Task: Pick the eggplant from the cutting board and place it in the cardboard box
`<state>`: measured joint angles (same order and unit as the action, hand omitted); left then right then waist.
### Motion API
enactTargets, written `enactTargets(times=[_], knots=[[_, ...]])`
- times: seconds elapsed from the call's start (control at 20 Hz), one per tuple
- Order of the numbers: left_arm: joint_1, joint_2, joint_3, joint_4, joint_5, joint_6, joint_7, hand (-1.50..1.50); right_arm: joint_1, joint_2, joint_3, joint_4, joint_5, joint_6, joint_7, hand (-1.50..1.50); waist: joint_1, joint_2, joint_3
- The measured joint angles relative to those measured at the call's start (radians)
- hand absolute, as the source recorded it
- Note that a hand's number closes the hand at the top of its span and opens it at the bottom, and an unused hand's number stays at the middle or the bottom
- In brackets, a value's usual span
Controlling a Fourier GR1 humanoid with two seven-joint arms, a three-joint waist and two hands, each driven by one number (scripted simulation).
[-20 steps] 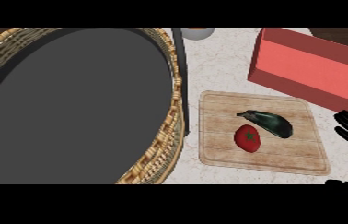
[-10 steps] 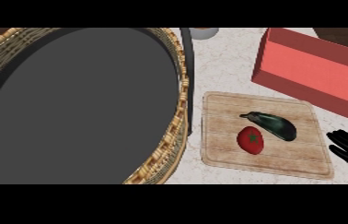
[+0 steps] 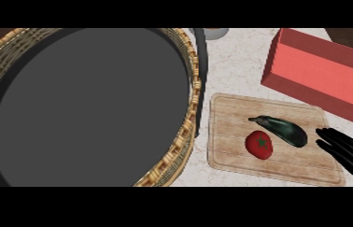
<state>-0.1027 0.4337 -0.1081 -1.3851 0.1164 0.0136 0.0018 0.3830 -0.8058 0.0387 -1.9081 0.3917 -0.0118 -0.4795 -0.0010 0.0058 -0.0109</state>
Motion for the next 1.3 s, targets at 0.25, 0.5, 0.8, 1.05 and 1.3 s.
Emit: enactTargets(times=[0.25,0.5,0.8,1.05,1.3], knots=[[-0.013,-0.010,0.000,0.008,-0.012,-0.006,0.001,0.00,-0.057,0.026,0.045,0.031,0.056,0.007,0.074,-1.50,0.011,0.002,0.001],[-0.022,-0.012,0.003,0.014,-0.011,-0.033,-0.002,0.00,-0.125,0.069,0.087,0.067,0.093,0.008,0.117,-1.50,0.017,0.003,0.000],[-0.019,-0.024,0.015,0.015,-0.018,-0.031,-0.002,0.00,-0.171,0.108,0.113,0.126,0.138,-0.015,0.106,-1.50,0.015,0.001,0.002],[-0.015,-0.028,0.023,0.011,-0.025,-0.034,0.004,0.00,-0.204,0.118,0.134,0.145,0.169,0.000,0.126,-1.50,0.012,-0.001,0.001],[-0.016,-0.033,0.028,0.009,-0.034,-0.039,0.006,0.00,-0.237,0.144,0.175,0.188,0.216,0.007,0.145,-1.50,0.013,0.000,0.001]])
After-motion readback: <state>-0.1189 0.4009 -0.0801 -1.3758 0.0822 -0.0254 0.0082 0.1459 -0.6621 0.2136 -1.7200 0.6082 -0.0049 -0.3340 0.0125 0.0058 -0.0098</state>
